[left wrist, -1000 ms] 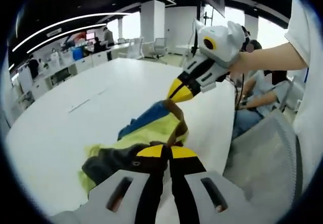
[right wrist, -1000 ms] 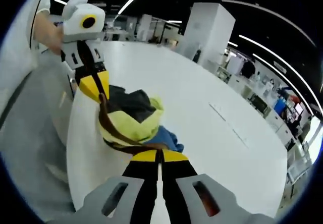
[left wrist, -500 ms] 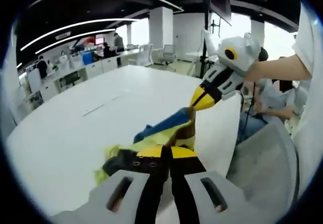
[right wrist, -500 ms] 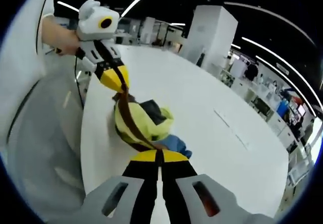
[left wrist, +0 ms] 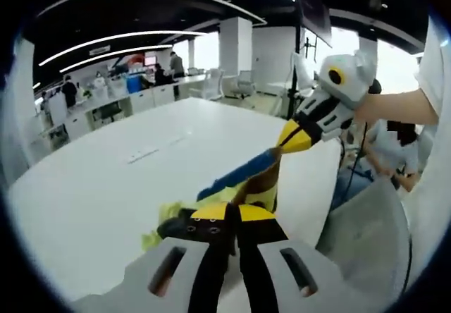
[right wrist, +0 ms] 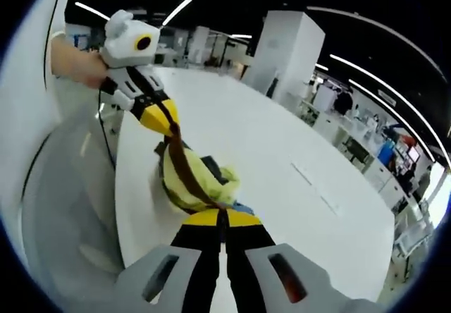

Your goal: Fold the garment on the visible template until the final outline fits inside the template.

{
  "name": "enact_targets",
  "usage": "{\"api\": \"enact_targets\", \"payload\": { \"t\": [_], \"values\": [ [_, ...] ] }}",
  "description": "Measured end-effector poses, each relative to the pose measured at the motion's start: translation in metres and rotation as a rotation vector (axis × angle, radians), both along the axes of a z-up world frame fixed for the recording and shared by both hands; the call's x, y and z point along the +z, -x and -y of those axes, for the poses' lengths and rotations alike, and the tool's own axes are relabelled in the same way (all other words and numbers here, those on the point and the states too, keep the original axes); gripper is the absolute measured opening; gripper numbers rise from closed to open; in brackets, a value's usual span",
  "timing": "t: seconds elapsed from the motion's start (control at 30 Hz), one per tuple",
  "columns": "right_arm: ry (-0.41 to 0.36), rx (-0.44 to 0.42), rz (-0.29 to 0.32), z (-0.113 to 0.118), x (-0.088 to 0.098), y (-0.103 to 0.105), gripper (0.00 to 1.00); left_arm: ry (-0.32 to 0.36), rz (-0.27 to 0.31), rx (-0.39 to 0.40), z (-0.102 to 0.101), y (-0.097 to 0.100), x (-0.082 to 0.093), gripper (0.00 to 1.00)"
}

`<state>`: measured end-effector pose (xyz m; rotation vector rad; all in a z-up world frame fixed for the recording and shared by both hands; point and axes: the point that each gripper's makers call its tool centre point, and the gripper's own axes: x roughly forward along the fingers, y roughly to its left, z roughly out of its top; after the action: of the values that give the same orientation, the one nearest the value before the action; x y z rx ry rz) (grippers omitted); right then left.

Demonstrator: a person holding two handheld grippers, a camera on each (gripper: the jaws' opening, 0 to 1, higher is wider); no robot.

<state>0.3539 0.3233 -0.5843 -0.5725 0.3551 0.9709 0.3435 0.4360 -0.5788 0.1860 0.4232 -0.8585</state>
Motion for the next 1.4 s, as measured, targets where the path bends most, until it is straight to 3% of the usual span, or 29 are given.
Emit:
{"api": "enact_targets", "payload": {
  "t": [0.37,0.63,0.87,1.2,1.4],
  "values": [
    [-0.058,-0.053,0.049,-0.011,0.033,0.005,0.01,0.054,0.027,0.066,-0.022,-0.004,0.022,0.0],
    [0.022,-0.071,0.088,-0.012,0.04,0.009,0.01,0.082,0.062,0.086,-0.027,-0.007,0.042,0.0],
    [0.012,-0.088,0.103,-0.014,0.051,0.007,0.01,0.086,0.086,0.087,-0.032,-0.009,0.054,0.0],
    [0.01,-0.087,0.184,-0.026,0.09,0.002,0.01,0.104,0.139,0.111,-0.043,-0.016,0.087,0.0],
    [0.006,-0.091,0.204,-0.027,0.1,0.001,0.01,0.104,0.161,0.108,-0.045,-0.019,0.098,0.0]
  ]
}}
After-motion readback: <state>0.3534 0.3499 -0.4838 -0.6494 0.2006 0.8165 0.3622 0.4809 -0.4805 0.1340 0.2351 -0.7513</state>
